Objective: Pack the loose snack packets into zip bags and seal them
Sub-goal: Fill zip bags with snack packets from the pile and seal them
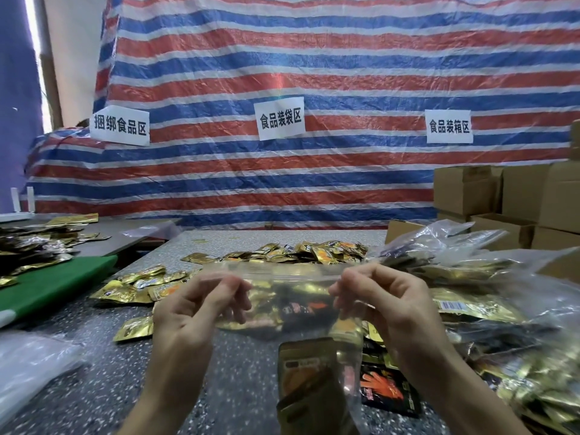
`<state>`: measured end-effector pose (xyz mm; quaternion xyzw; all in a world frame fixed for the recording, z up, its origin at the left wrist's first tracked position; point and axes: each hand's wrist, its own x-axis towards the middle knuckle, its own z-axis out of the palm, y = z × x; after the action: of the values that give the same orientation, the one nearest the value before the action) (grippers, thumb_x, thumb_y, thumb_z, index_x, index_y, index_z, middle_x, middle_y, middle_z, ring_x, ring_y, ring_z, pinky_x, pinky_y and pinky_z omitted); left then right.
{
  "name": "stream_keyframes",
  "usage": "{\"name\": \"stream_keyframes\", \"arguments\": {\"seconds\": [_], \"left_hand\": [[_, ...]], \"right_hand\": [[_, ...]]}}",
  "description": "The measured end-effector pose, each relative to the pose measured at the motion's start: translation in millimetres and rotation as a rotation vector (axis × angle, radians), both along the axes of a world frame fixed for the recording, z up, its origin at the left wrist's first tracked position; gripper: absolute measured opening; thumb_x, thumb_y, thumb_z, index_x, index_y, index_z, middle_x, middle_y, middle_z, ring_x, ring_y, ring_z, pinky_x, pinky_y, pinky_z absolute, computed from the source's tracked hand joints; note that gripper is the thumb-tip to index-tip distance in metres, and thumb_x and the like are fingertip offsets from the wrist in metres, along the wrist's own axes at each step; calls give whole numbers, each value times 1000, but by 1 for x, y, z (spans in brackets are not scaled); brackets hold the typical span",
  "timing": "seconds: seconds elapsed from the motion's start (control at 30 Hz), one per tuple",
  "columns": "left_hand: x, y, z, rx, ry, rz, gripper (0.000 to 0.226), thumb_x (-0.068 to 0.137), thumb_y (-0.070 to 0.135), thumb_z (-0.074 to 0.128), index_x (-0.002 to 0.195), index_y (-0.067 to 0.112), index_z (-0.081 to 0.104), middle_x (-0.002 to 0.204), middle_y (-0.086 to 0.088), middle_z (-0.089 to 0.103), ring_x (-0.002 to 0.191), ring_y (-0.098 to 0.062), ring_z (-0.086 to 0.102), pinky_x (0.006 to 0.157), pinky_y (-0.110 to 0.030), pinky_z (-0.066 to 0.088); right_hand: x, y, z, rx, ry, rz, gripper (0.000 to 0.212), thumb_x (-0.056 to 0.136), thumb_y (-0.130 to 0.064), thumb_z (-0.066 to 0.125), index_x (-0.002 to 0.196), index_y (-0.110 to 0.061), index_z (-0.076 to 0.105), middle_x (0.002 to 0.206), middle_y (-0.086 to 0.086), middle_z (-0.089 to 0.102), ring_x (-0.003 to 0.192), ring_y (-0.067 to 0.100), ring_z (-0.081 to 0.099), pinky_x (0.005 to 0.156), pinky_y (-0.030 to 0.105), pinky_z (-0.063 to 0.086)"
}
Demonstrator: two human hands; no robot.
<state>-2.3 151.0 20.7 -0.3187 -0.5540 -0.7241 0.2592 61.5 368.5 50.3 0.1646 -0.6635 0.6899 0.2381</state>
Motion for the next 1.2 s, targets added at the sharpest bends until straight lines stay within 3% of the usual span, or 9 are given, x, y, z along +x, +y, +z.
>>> {"name": "stream_keyframes", "arguments": {"seconds": [0.13,0.33,0.47,0.6,0.8,0.97,1.03,1.1,1.2], "left_hand": [[3,3,-2,48,51,31,22,83,30,62,73,15,73,66,-7,64,63,-20,59,64,-25,53],[5,3,2,41,30,-19,22,81,32,64,72,15,74,67,-9,65,62,-25,60,63,-24,53],[11,4,6,-48,52,-13,24,80,34,65,69,14,75,70,-4,69,61,-14,63,62,-17,52],[20,5,12,-111,103,-5,8,85,26,72,84,22,79,71,-5,72,58,-15,65,58,-20,54],[23,6,10,-112,116,81,15,84,6,63,77,8,75,67,-5,72,58,-16,69,55,-17,54],[26,5,15,-104,48,18,10,84,24,74,82,15,78,75,-6,76,61,-20,70,58,-19,55],[27,3,17,-122,-38,-95,25,70,39,83,84,18,80,83,-8,77,71,-20,74,63,-20,57],[27,1,18,-151,-87,-154,31,61,34,86,88,20,81,87,-7,78,80,-21,76,65,-20,57],[26,3,17,-152,-79,-137,22,64,20,88,85,18,80,84,-8,78,78,-22,76,63,-19,57]], "right_hand": [[1,-2,-1,27,45,-21,27,73,-33,72,79,-7,76,76,13,73,67,16,64,63,21,52],[1,-6,-2,20,42,8,22,84,-34,76,77,-13,73,72,11,69,65,20,61,62,26,52],[1,-7,-2,48,37,43,18,75,-29,83,78,-11,78,74,10,73,66,14,65,62,22,52],[3,-8,-2,79,95,13,11,75,-19,75,76,-9,78,74,10,75,65,11,69,61,17,52],[7,-10,3,121,76,25,7,77,-18,79,74,-12,78,75,10,75,65,11,68,61,17,52],[11,-7,12,186,19,41,11,69,-7,82,79,-3,80,79,10,78,72,17,75,60,15,54],[12,-9,12,194,47,12,8,70,-6,81,77,-3,79,77,12,77,72,21,75,62,18,55],[14,-12,11,184,69,-8,9,69,-7,84,75,-3,78,75,13,76,72,25,74,63,21,56],[17,-15,11,175,70,-16,11,67,-10,87,72,-5,78,74,11,76,72,23,74,61,21,55]]}}
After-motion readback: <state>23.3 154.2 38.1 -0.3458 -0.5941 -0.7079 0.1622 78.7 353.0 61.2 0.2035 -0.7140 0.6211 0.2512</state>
